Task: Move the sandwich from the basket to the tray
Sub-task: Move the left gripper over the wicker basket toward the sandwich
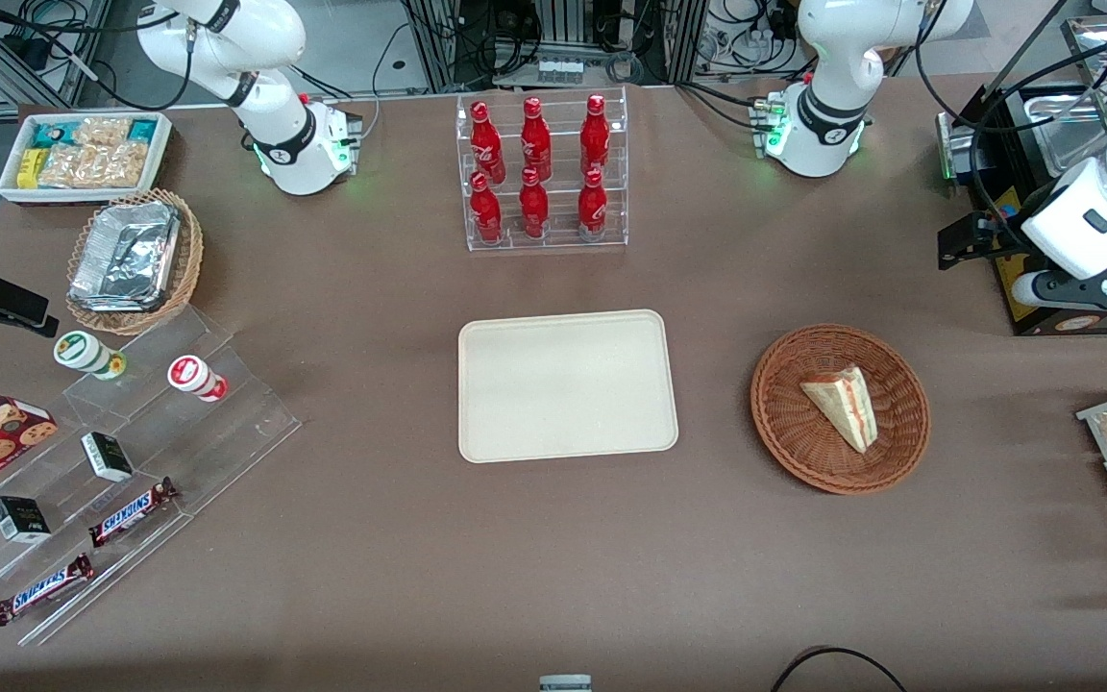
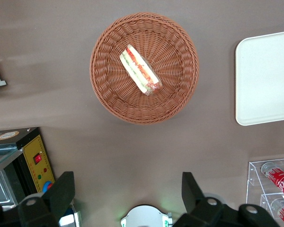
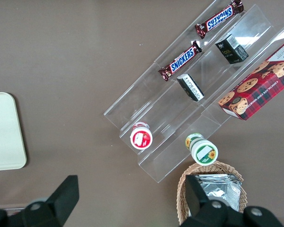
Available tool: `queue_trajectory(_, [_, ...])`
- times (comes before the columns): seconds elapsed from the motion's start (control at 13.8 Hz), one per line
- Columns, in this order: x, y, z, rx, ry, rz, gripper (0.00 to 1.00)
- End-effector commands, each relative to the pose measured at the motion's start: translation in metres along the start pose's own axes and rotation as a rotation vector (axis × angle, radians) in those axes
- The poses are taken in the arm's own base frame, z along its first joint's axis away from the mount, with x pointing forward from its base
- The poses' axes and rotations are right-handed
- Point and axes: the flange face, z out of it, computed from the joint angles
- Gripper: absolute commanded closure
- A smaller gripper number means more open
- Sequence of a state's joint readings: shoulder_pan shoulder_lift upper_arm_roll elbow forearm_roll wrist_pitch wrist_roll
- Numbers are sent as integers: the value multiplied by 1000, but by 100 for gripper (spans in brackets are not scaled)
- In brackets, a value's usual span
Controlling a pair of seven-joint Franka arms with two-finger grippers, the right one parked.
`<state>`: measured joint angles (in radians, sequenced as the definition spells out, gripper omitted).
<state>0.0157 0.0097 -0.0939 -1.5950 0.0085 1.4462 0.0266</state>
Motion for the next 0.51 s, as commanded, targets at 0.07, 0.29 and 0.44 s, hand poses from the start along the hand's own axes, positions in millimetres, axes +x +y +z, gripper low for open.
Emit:
queue_trajectory(0.07, [8,3,3,14,49,11,0])
queue_trajectory(0.29, [25,5,46,16,58,14,0])
queue_trajectory(0.44, [27,6,81,17,65,14,0])
